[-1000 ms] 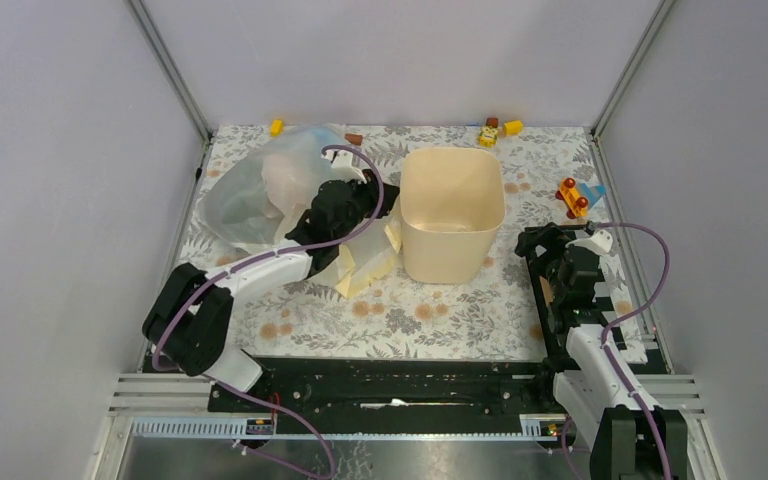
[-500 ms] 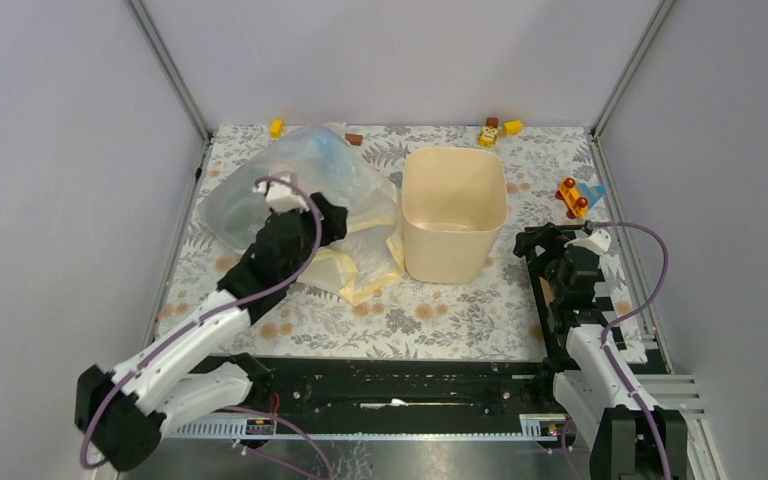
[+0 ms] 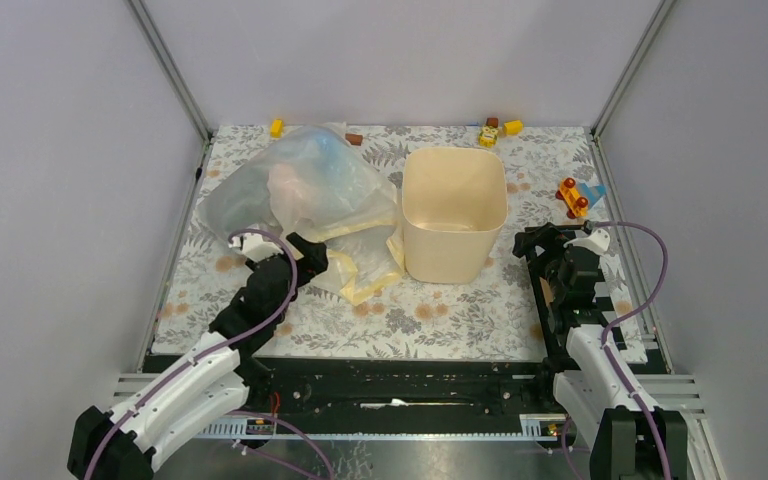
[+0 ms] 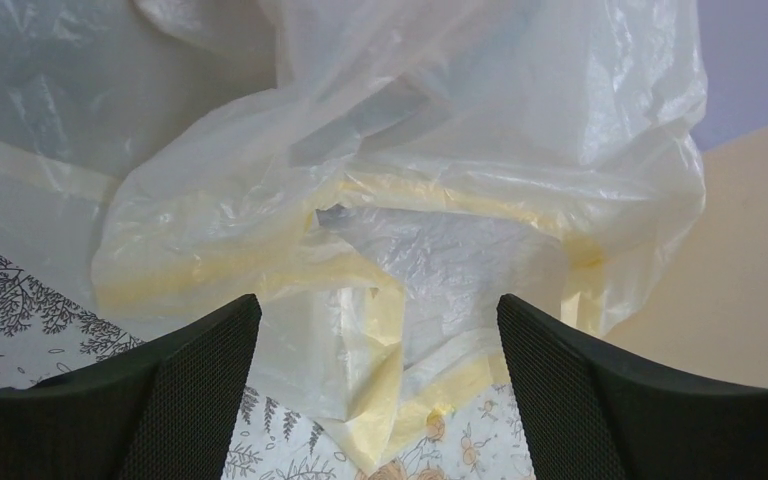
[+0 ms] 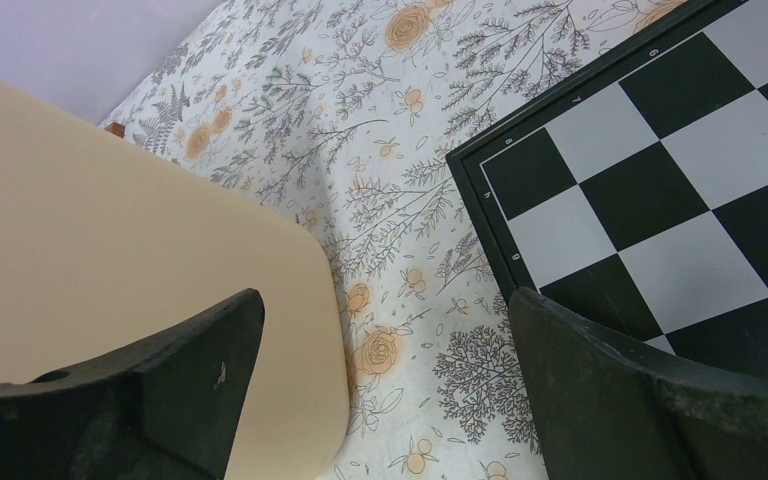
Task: Put the trash bags into the trash bin
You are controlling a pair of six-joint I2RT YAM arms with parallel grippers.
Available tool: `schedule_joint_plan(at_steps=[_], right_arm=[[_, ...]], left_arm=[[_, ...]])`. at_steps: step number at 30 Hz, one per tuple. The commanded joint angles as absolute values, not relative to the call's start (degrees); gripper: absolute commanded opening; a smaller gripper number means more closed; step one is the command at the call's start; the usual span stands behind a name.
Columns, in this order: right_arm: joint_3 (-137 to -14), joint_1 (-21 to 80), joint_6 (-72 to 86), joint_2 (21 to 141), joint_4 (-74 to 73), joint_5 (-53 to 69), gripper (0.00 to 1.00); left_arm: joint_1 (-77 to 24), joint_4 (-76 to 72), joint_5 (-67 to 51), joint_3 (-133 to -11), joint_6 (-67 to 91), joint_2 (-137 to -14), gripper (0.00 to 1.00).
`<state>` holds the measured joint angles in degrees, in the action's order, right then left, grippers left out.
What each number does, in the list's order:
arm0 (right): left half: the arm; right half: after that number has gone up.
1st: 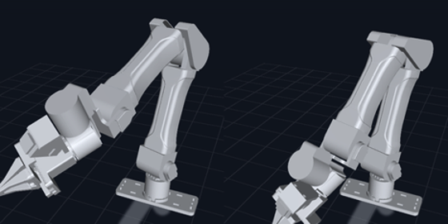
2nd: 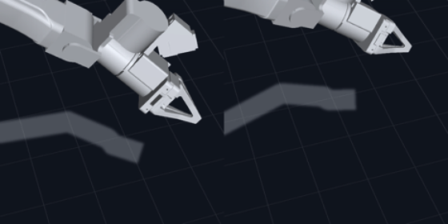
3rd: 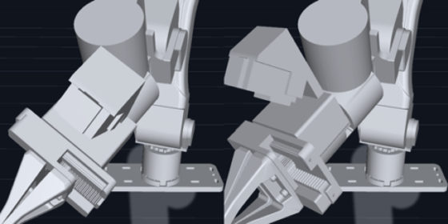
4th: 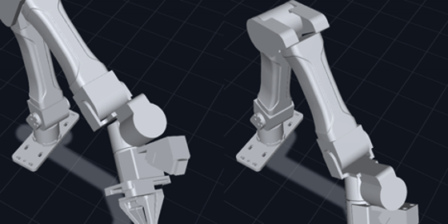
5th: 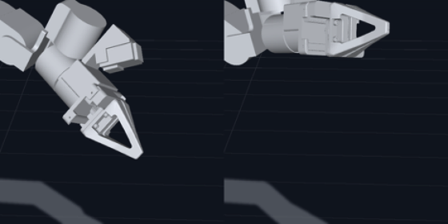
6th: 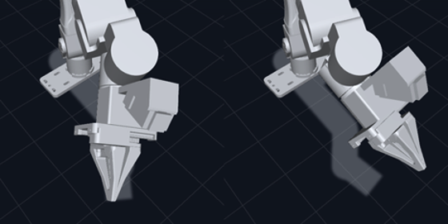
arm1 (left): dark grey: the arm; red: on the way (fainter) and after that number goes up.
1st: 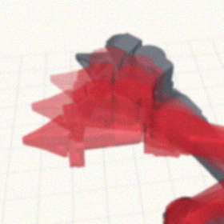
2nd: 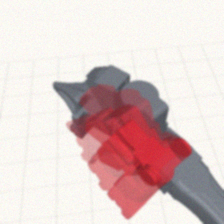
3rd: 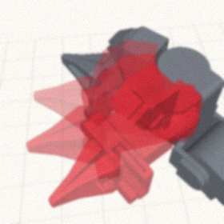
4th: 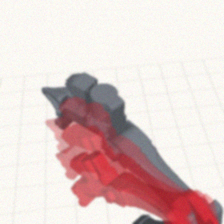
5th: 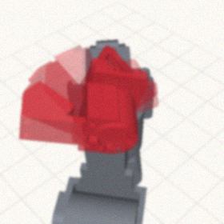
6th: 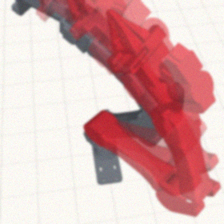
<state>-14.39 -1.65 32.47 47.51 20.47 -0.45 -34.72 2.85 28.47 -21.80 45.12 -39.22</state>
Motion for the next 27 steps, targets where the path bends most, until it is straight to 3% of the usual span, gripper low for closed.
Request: schedule_joint_plan(at_steps=[1,5,12,21,27], right_arm=[[-15.8,-1.5,32.4,47.0,22.9,-0.2,1.00],[-15.8,-1.5,32.4,47.3,23.2,-0.1,1.00],[-15.9,-1.5,32.5,47.7,23.4,-0.1,1.00],[-15.9,-1.5,32.4,47.4,23.4,-0.1,1.00],[-16.1,-1.5,32.4,47.7,23.4,-0.1,1.00]], left_arm=[[-30.5,-4.8,24.2,-20.5,50.3,-39.2,0.89],[-24.1,-6.4,16.8,-20.8,50.3,-42.1,0.84],[-20.4,-6.9,14.4,-21.3,52.1,-46.4,0.86],[-20.3,3.5,22.7,-24.8,46.0,-45.1,0.85],[-22.4,9.2,28.5,-30.5,38.8,-47.0,0.75]])
